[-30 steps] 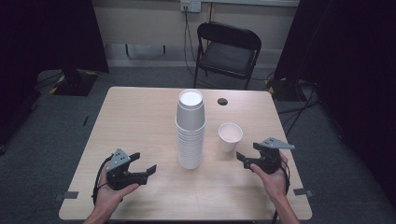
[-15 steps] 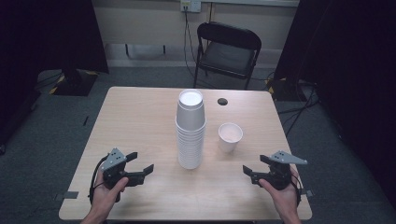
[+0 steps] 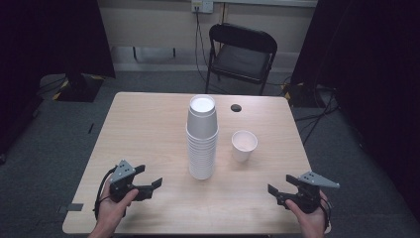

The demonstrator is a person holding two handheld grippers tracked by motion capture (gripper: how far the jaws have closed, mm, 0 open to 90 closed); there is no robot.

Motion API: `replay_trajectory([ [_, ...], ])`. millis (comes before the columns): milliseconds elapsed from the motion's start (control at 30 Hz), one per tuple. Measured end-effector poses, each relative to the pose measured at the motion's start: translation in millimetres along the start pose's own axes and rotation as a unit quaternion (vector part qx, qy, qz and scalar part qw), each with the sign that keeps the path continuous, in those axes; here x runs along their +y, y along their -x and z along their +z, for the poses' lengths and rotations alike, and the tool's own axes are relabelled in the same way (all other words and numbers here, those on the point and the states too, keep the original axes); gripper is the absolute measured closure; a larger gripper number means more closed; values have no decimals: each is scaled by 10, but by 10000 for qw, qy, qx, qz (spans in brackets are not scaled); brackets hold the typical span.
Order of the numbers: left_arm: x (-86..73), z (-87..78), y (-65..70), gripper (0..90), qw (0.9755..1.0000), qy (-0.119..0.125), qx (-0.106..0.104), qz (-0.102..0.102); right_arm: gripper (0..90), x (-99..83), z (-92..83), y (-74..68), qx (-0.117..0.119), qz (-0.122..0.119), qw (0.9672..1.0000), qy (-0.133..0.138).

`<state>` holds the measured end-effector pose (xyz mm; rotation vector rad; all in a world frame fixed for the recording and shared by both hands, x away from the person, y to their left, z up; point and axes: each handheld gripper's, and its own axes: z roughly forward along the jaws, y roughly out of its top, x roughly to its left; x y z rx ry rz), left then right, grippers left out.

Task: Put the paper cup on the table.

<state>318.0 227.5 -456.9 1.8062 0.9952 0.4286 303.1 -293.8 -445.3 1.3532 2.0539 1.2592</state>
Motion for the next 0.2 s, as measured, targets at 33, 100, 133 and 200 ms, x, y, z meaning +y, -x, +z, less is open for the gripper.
replay_trajectory([
  [33,1,-7,-5,157,10000,2,7,15,141,3,-4,12,4,-16,10000,10],
  [100,-2,-11,-10,157,10000,1,5,-22,139,2,-10,33,-7,49,10000,57],
  [133,-5,-11,-15,157,10000,4,8,-28,139,-3,-7,35,-21,51,10000,40],
  [200,-2,-15,-22,157,10000,10,8,-36,139,-19,11,42,-46,41,10000,0],
])
